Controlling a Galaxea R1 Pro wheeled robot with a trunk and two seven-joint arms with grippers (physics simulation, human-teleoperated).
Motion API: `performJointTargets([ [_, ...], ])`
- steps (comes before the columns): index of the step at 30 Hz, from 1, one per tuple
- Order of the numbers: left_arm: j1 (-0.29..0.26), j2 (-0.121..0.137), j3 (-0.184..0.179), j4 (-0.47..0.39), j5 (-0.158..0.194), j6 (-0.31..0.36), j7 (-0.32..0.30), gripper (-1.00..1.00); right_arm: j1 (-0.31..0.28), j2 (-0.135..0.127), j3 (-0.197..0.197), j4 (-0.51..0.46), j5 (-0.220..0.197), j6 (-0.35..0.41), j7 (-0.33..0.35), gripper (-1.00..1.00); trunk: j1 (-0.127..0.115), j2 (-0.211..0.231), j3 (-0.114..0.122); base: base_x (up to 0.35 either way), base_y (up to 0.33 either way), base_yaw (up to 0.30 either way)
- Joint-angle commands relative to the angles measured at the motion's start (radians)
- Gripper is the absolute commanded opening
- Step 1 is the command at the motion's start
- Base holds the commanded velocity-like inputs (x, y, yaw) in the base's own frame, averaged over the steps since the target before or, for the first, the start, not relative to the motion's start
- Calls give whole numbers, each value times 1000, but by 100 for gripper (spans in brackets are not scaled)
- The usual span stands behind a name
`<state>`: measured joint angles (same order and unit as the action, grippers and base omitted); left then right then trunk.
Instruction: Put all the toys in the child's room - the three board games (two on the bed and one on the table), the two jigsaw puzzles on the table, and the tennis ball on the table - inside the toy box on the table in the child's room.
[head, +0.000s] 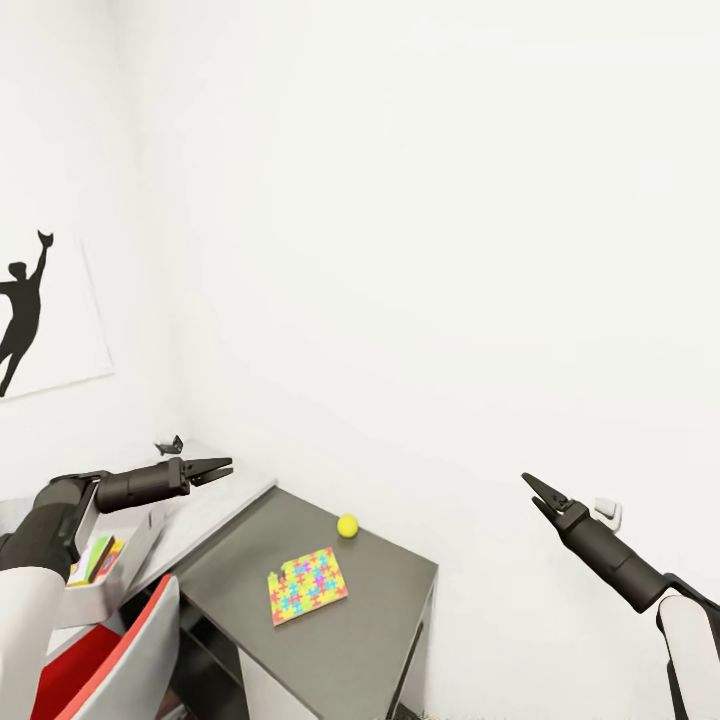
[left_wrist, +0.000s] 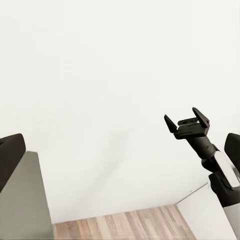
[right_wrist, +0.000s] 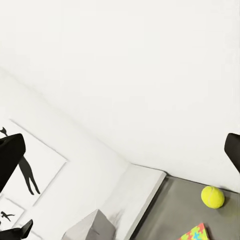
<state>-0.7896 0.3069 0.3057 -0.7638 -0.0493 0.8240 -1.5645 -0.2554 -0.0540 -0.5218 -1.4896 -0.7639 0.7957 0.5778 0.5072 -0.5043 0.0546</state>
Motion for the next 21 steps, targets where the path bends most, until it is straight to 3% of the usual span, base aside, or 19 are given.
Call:
performJointTargets([
  [1, 0, 0, 2, 0, -5, 10, -6, 100, -1, 0, -1, 0, -2, 7, 2, 100, 0, -1, -2, 0, 208, -154],
  [9, 0, 1, 2, 0, -5, 10, -6, 100, -1, 0, -2, 0, -2, 8, 2, 100, 0, -1, -12, 0, 196, -175],
  [21, 0, 1, 3, 0, -5, 10, -6, 100, -1, 0, -3, 3, -1, 7, 2, 100, 0, -1, -21, 0, 30, -235],
])
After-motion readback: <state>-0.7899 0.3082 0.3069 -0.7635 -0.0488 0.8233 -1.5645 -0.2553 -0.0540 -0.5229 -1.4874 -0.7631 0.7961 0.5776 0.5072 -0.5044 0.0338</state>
